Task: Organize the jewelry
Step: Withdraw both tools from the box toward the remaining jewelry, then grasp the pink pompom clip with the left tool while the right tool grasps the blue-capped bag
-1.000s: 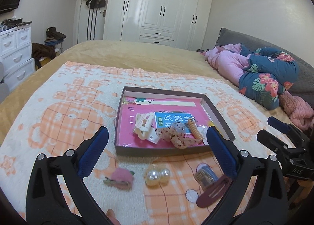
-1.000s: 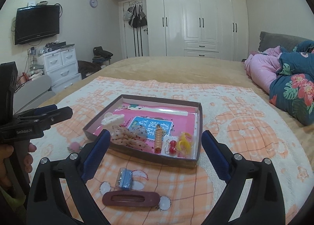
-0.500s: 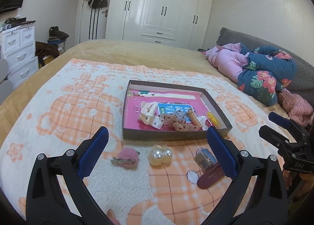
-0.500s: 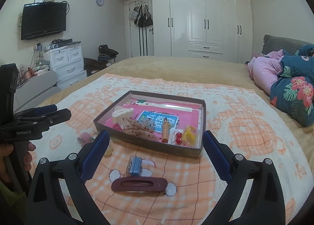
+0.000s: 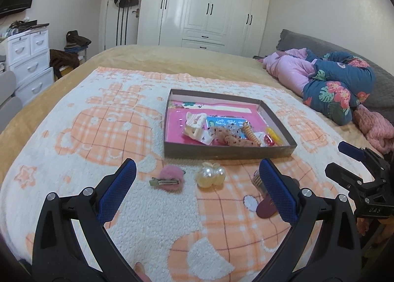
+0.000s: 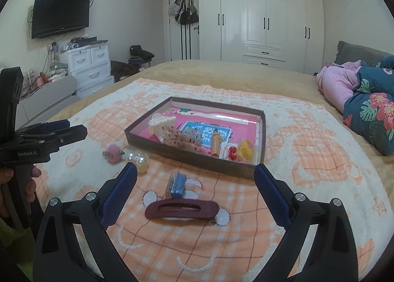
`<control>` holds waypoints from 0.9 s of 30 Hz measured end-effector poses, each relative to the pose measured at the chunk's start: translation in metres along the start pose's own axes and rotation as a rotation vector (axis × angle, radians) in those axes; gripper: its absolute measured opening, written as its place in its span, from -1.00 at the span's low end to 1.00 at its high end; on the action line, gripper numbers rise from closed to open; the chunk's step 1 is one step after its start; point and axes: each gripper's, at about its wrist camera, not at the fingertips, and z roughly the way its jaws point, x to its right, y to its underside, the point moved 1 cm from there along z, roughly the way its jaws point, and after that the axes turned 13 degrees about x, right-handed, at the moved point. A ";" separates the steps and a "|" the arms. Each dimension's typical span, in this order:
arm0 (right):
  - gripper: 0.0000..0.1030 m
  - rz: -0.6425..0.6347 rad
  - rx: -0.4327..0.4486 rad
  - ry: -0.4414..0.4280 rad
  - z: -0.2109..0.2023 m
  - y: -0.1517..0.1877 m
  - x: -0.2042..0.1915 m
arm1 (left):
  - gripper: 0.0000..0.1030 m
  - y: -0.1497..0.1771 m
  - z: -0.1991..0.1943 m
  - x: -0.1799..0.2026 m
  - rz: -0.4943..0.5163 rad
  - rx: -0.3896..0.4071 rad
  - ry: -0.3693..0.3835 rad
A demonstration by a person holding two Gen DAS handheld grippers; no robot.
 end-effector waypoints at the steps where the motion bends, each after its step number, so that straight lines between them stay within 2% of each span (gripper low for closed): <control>1: 0.81 -0.002 -0.004 -0.004 0.001 0.001 -0.001 | 0.78 0.002 0.000 -0.001 0.002 -0.005 -0.003; 27: 0.80 -0.042 -0.101 -0.076 0.041 0.027 -0.027 | 0.78 0.031 0.018 -0.032 -0.017 -0.062 -0.082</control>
